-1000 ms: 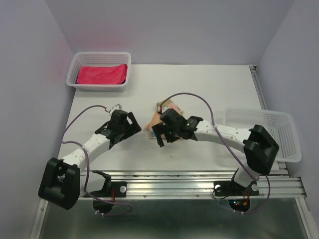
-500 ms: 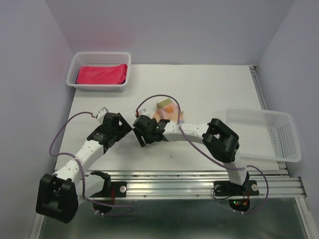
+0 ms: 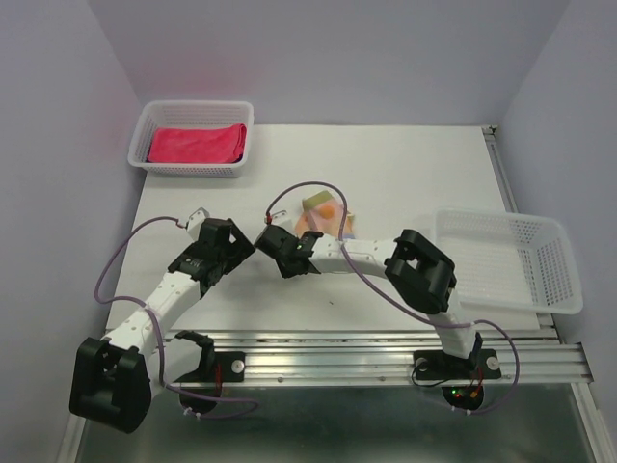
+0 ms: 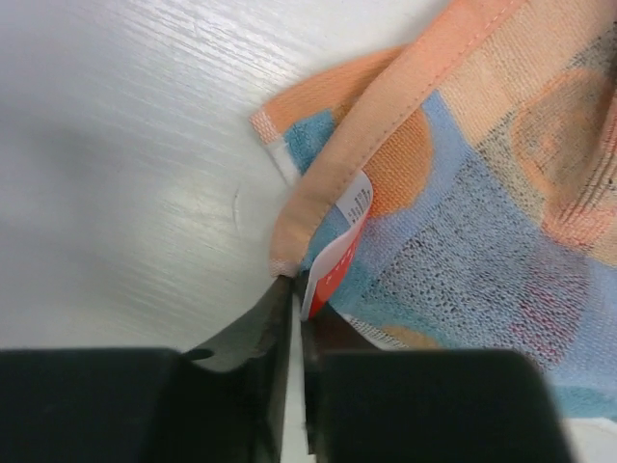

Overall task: Fold and stack the towels
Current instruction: Flatten out the crumpled towel

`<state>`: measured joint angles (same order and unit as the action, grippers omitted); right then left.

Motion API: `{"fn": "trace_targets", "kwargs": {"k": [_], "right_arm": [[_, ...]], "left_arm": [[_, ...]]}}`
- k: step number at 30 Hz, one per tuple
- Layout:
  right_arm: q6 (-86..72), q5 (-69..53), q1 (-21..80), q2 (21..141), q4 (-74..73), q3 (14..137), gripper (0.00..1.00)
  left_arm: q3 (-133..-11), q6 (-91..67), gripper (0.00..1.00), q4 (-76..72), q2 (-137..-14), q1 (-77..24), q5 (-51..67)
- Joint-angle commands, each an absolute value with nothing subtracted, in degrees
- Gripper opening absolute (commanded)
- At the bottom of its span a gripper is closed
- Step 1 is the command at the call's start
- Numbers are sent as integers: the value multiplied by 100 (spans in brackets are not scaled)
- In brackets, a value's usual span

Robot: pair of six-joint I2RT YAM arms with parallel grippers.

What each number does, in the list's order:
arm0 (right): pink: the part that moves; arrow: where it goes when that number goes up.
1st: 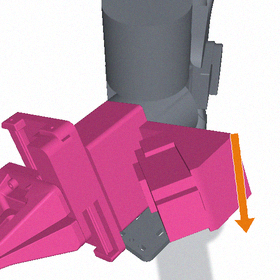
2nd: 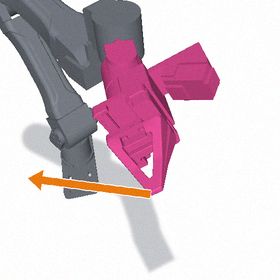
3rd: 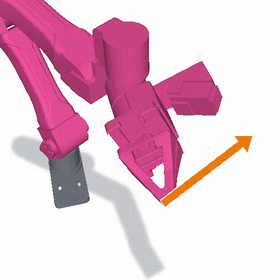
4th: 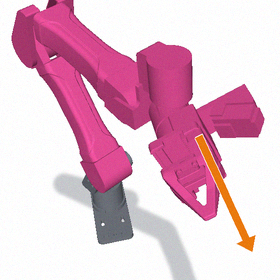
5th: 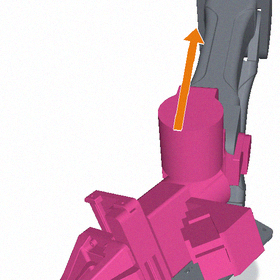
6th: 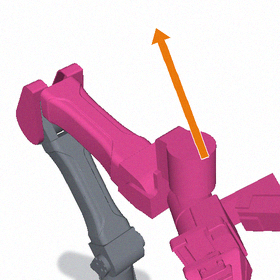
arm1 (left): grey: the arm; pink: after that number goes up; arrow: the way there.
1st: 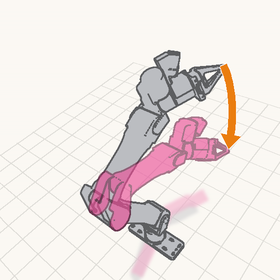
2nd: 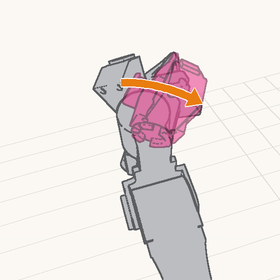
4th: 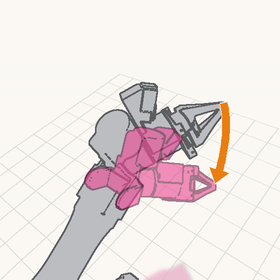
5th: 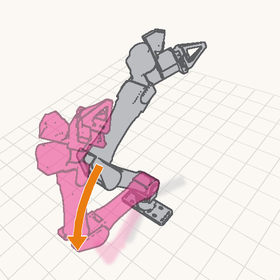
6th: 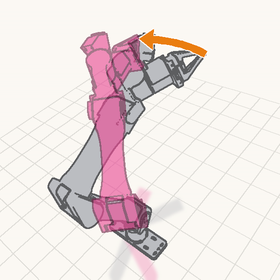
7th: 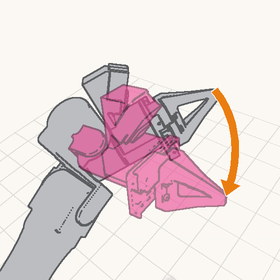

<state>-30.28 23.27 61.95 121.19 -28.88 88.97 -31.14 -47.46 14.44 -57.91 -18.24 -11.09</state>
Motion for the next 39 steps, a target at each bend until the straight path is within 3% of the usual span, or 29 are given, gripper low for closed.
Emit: {"fn": "trace_targets", "kwargs": {"k": [1, 9, 14, 17, 21, 22, 35, 39], "right_arm": [[-3226, 2645, 6188, 11673, -2998, 8658, 1], [-2901, 2856, 6091, 10751, -2505, 8509, 1], [-3050, 2559, 5731, 9357, -2681, 7631, 1], [-2550, 1499, 5713, 8581, -2435, 6656, 1], [-2004, -1557, 5730, 7289, -1759, 5513, 1], [-1995, -1730, 5730, 7199, -1749, 5345, 1], [-2514, -299, 5731, 7725, -1889, 4473, 1], [-2549, -150, 5731, 7910, -1881, 4553, 1]], "left_arm": [[-3225, -4676, 97, 1362, -5757, -1793, -1090], [-3182, -4535, 97, 1108, -5713, -1793, -677], [-3225, -4483, 97, 1020, -5678, -1802, -571], [-3234, -4456, 97, 932, -5739, -1810, -510], [-3278, -4412, 97, 809, -5976, -1811, -474], [-3304, -4412, 97, 800, -6011, -1819, -483], [-3023, -4210, 97, 510, -6670, -2091, 413], [-3207, -4070, 85, 544, -7294, -2521, 317]]}}
